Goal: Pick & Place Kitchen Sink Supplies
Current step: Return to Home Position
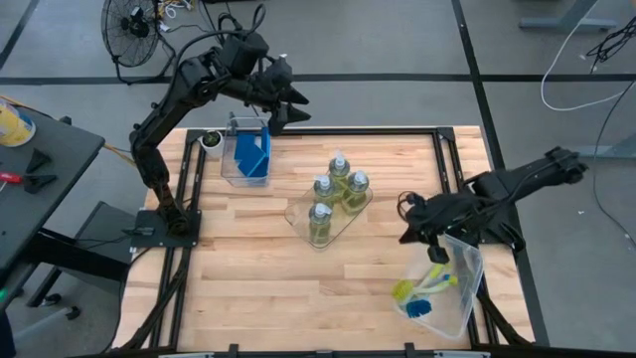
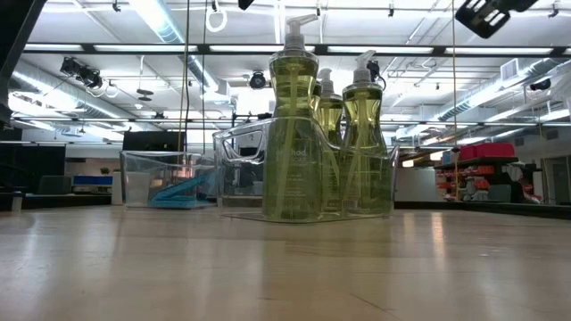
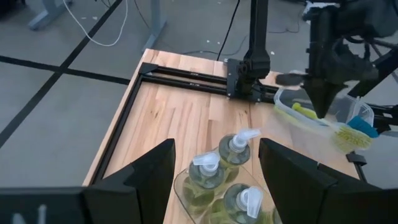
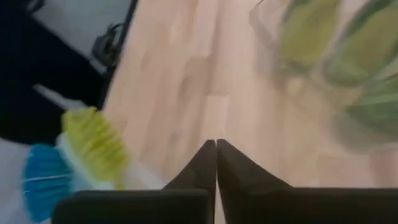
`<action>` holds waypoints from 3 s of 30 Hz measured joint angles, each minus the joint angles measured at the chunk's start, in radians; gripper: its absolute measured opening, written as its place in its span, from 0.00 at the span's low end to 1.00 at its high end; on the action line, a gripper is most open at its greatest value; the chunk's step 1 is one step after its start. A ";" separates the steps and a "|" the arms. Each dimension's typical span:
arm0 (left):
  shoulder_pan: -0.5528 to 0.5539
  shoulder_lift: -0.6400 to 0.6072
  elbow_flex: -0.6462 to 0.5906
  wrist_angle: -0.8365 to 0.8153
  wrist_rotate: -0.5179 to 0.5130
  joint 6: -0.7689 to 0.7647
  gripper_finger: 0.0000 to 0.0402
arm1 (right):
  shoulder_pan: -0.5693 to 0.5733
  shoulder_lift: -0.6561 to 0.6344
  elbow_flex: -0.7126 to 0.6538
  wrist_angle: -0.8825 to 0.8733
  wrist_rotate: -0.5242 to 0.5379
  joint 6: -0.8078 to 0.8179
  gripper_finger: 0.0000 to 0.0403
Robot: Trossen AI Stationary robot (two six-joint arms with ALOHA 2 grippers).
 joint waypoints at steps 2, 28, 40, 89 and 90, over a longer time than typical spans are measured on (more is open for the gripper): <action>-0.005 0.000 0.000 0.000 -0.002 0.002 0.59 | -0.019 -0.022 0.000 0.000 0.042 -0.033 0.01; -0.056 0.001 0.000 0.017 -0.194 -0.090 0.11 | -0.316 -0.423 -0.561 0.633 0.098 -0.214 0.00; -0.046 0.001 0.000 0.017 -0.195 -0.049 0.06 | -0.381 -0.605 -0.785 0.862 0.112 -0.198 0.00; -0.042 0.002 0.000 0.065 -0.202 -0.049 0.05 | -0.401 -0.886 -0.916 0.942 0.003 -0.154 0.00; -0.042 0.001 0.000 0.068 -0.202 -0.049 0.05 | -0.401 -0.895 -0.916 0.924 0.003 -0.161 0.00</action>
